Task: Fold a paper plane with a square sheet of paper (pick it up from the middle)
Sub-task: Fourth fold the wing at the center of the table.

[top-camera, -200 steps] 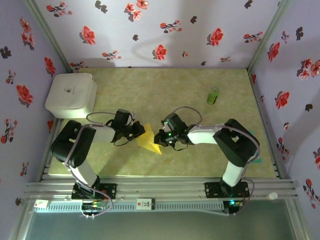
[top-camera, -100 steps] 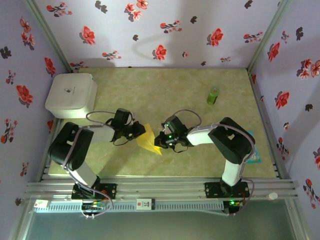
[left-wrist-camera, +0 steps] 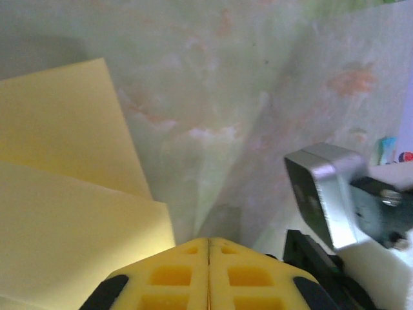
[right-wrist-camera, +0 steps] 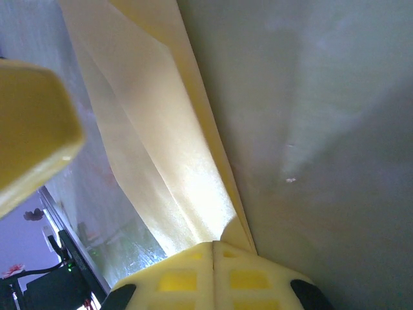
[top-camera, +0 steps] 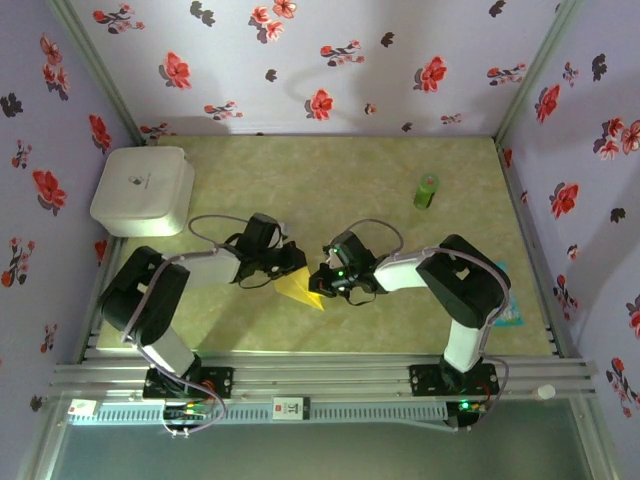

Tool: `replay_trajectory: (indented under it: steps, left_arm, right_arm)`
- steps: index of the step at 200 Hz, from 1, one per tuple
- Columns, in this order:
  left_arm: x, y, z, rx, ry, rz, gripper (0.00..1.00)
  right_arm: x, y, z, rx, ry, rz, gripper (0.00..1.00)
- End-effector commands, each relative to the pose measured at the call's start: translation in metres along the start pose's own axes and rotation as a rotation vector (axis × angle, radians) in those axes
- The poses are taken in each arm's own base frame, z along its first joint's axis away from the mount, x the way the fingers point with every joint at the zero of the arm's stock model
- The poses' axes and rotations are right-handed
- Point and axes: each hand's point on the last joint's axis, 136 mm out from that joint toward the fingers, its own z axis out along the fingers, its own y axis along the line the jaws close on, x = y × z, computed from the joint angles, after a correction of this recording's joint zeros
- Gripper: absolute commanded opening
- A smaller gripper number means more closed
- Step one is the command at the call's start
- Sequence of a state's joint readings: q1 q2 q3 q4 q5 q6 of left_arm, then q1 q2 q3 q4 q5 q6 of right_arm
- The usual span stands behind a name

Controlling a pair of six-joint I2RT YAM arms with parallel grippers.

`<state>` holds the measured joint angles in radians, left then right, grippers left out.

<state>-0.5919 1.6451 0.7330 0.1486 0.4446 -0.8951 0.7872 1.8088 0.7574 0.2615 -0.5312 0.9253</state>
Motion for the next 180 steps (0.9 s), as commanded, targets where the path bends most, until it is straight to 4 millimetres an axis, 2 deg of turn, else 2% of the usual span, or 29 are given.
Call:
replay_trajectory:
  steps: [1,32,100,128,151,180]
  left_arm:
    - [0.004,0.022,0.005,-0.060,0.011,-0.001,0.07]
    - [-0.007,0.052,0.002,-0.129,0.013,0.005,0.07]
    - [-0.052,0.089,-0.014,-0.175,-0.029,-0.021,0.06]
    - [-0.067,0.100,-0.026,-0.186,-0.057,-0.043,0.06]
    - [-0.075,0.092,-0.037,-0.168,-0.079,-0.042,0.06]
    - [-0.084,0.066,-0.060,-0.134,-0.135,-0.010,0.08]
  right_arm:
    - [0.024,-0.048,0.002,0.151,0.056,0.087,0.00]
    - [0.026,-0.051,0.001,0.156,0.056,0.091,0.00]
    - [0.030,-0.054,0.001,0.159,0.067,0.094,0.00]
    - [0.031,-0.055,0.000,0.160,0.070,0.095,0.00]
    - [0.030,-0.053,0.001,0.149,0.065,0.096,0.00]
    - [0.027,-0.046,0.002,0.128,0.061,0.092,0.00]
